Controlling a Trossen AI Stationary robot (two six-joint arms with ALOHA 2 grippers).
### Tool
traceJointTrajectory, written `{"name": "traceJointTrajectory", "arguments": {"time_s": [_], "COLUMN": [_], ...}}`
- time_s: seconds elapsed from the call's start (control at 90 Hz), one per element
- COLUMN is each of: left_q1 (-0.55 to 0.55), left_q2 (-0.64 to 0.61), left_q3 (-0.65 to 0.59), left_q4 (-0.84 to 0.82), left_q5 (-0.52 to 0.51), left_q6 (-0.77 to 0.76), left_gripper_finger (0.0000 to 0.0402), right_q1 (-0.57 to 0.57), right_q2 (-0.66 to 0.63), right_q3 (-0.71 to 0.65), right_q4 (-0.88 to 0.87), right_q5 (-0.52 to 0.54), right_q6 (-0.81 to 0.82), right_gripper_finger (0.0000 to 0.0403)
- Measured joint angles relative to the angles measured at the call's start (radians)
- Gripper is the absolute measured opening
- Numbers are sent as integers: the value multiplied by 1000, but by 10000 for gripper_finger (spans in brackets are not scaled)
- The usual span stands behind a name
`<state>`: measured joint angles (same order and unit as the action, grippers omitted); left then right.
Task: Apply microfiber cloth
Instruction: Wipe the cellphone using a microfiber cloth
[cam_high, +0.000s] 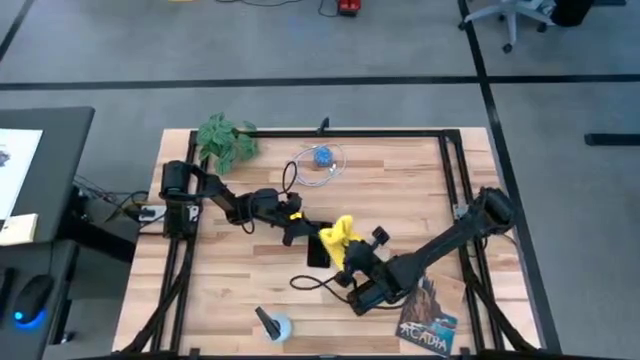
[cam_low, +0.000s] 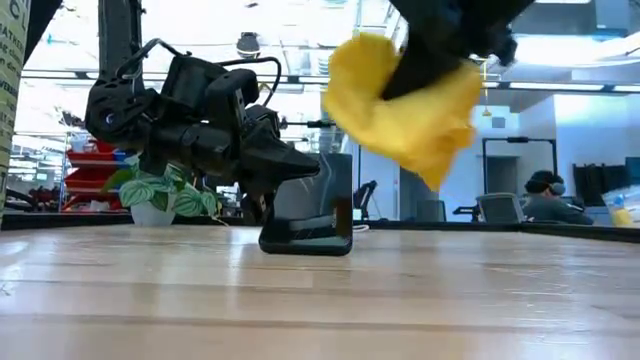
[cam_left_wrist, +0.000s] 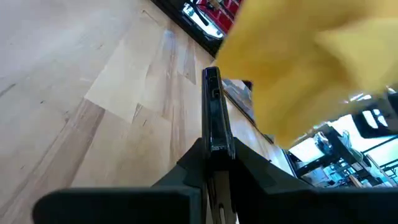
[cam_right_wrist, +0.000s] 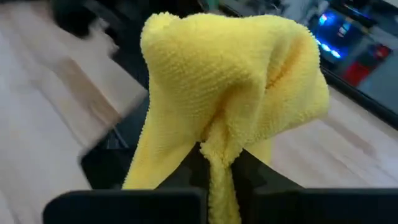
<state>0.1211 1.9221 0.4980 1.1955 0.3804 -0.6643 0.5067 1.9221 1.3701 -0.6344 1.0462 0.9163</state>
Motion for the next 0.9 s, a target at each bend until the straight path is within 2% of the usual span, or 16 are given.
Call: {"name": "traceJointTrajectory", "arguments": {"time_s": [0.1,0.189,0.5,0.589,0.678,0.756,0.833,0.9], "left_q1": [-2,-3,-3,-4,-4,-4,-4,-4], "left_q2": [0,0,1,0,0,0,0,0], "left_q3": [0,0,-1,0,0,0,0,0], "left_q4": [1,4,4,9,10,10,10,9], "left_q5": [-1,-3,-7,-4,-4,-6,-6,-7], "left_q6": [-1,-3,-6,3,5,6,5,4], "left_gripper_finger": [22,22,22,22,22,22,22,22], "right_q1": [-45,-83,-120,-107,-100,-99,-105,-114], "right_q2": [58,91,186,205,205,203,201,199], "right_q3": [-2,-1,4,3,16,32,50,52], "right_q4": [168,271,371,397,373,337,303,296], "right_q5": [-51,-129,-438,-485,-442,-324,-186,-149], "right_q6": [-181,-274,-320,-339,-341,-315,-216,-139], "right_gripper_finger": [4,7,9,9,10,10,10,10]}}
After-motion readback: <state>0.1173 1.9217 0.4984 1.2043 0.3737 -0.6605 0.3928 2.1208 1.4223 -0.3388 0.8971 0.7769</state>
